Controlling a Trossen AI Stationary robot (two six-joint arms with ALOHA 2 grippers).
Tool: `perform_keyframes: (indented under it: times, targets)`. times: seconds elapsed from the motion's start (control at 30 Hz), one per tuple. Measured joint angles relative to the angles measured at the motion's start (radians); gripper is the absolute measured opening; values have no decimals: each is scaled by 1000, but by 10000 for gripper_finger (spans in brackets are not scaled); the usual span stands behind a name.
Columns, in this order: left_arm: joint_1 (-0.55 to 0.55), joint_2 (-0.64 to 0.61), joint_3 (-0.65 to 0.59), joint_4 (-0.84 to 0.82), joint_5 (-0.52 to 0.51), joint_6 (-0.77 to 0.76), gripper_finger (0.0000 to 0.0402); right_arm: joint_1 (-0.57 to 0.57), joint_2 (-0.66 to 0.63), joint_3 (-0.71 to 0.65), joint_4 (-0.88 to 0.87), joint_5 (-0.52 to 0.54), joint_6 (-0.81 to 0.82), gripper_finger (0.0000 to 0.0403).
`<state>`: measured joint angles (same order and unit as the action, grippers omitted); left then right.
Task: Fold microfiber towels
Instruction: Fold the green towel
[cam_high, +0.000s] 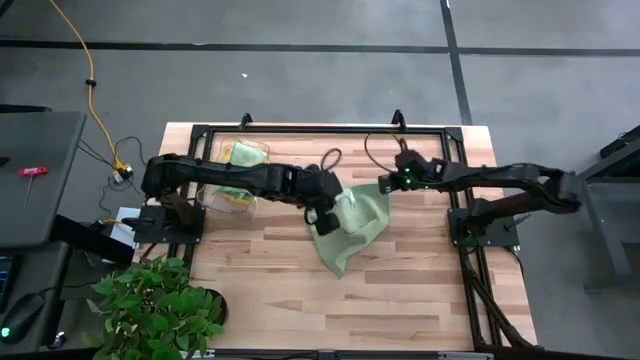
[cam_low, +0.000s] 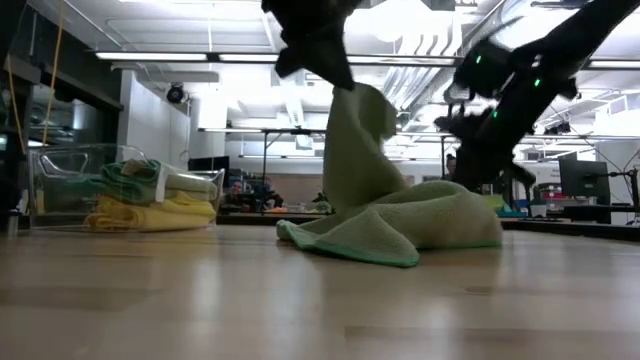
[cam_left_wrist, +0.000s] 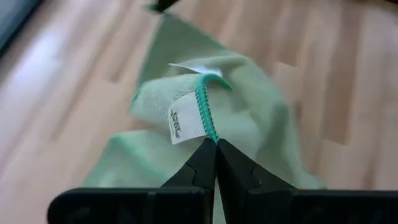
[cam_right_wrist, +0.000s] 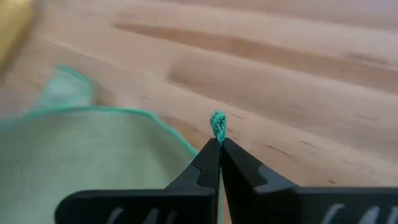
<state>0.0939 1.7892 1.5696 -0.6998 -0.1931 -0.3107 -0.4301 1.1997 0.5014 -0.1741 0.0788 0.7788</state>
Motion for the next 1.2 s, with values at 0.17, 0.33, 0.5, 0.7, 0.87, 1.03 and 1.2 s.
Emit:
perform_keyframes:
  times: [0.17,0.33,0.5,0.7,0.87,1.03,1.2]
  targets:
    - [33,-58,0,-30,-107,11,0,25,-201,30,-16,-9,-23,1]
    - [52,-90,0,-30,-234,71,0,34,-341,95,-67,-47,-95,0]
    - [99,-102,-2,43,-288,233,0,-3,-358,251,-224,-45,-240,0]
    - [131,-104,-1,139,-304,326,0,-9,-302,432,-267,-75,-396,0]
    - [114,-118,-116,353,-318,340,0,21,-274,493,-273,-79,-463,0]
    - [90,-224,-320,655,-334,292,0,53,-270,502,-273,-80,-478,0]
    - [42,-303,-461,680,-348,218,0,137,-260,455,-274,-77,-469,0]
